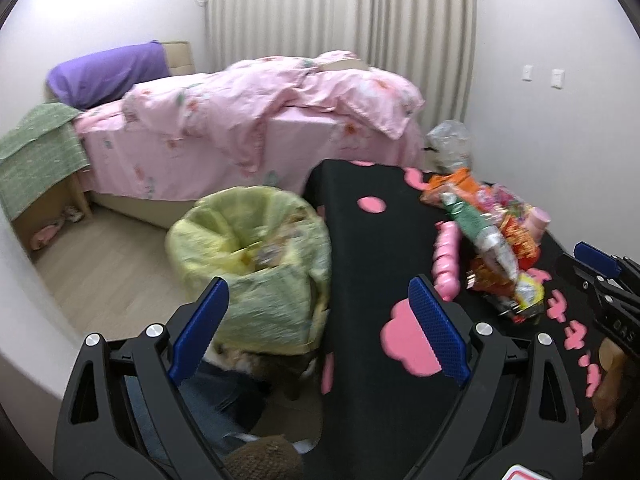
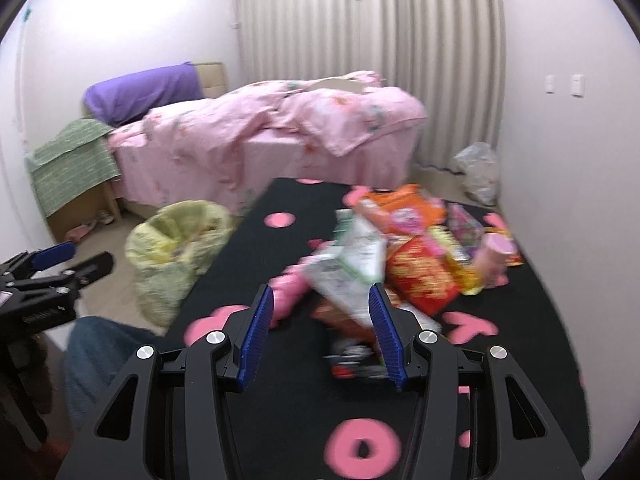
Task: Collect trash
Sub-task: 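Close the right tool on the red can while the left tool grasps a dark wrapper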
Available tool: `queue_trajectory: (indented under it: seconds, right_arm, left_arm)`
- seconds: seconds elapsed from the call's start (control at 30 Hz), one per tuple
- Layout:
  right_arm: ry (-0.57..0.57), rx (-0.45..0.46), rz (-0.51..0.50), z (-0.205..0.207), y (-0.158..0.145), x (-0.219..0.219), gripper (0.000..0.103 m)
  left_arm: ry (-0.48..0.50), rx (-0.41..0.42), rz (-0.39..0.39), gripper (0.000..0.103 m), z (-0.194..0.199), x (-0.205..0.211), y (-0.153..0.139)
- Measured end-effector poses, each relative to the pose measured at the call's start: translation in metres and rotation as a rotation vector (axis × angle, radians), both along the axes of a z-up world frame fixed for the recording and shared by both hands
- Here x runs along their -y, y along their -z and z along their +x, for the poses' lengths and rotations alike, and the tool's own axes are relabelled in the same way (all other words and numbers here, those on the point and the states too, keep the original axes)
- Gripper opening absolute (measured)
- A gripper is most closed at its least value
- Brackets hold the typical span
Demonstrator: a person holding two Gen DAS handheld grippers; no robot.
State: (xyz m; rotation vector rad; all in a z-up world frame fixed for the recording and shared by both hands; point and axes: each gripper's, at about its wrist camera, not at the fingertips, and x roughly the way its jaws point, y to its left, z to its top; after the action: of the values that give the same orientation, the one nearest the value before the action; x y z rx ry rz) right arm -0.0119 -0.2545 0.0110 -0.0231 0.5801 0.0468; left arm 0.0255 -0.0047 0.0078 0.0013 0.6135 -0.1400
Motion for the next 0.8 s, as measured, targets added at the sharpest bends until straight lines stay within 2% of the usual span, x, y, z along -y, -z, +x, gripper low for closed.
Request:
queue_trajectory:
  seconds: [0.13, 0.27, 0.37, 0.5, 0.67, 0.73, 0.8]
  right_arm:
    - [0.095, 0.023, -0.012, -0.001, -0.001, 0.039, 0.047]
    - [0.084, 0.002, 0.013, 0.004, 0.005, 0.074, 0.047]
    - [0.033, -0.037, 0.025, 0.012, 0.014, 0.088, 0.047]
    - [-0.039, -0.092, 0.026, 0.021, 0.032, 0.098, 0.047]
    - [-0.224, -0.211, 0.161, 0.03, 0.062, 0.089, 0.047]
    - [-0.276, -0.242, 0.144, 0.033, 0.073, 0.075, 0.047]
    - [-0.293, -0.25, 0.063, 0.035, 0.08, 0.06, 0.047]
  left_arm:
    - [0.085, -0.007, -0.014, 0.087, 0.02, 0.027, 0.006]
    - [0.178, -0.022, -0.05, 0.09, 0.033, 0.053, 0.013]
    - [0.203, -0.039, -0.043, 0.09, 0.042, 0.068, 0.018]
    - [0.231, -0.118, -0.03, 0.09, 0.055, 0.086, 0.031]
    - [0.198, -0.154, -0.038, 0.089, 0.063, 0.086, 0.04]
    - [0.184, -0.177, -0.055, 0.086, 0.064, 0.08, 0.044]
    - [0.178, -0.21, -0.062, 0.083, 0.067, 0.077, 0.05]
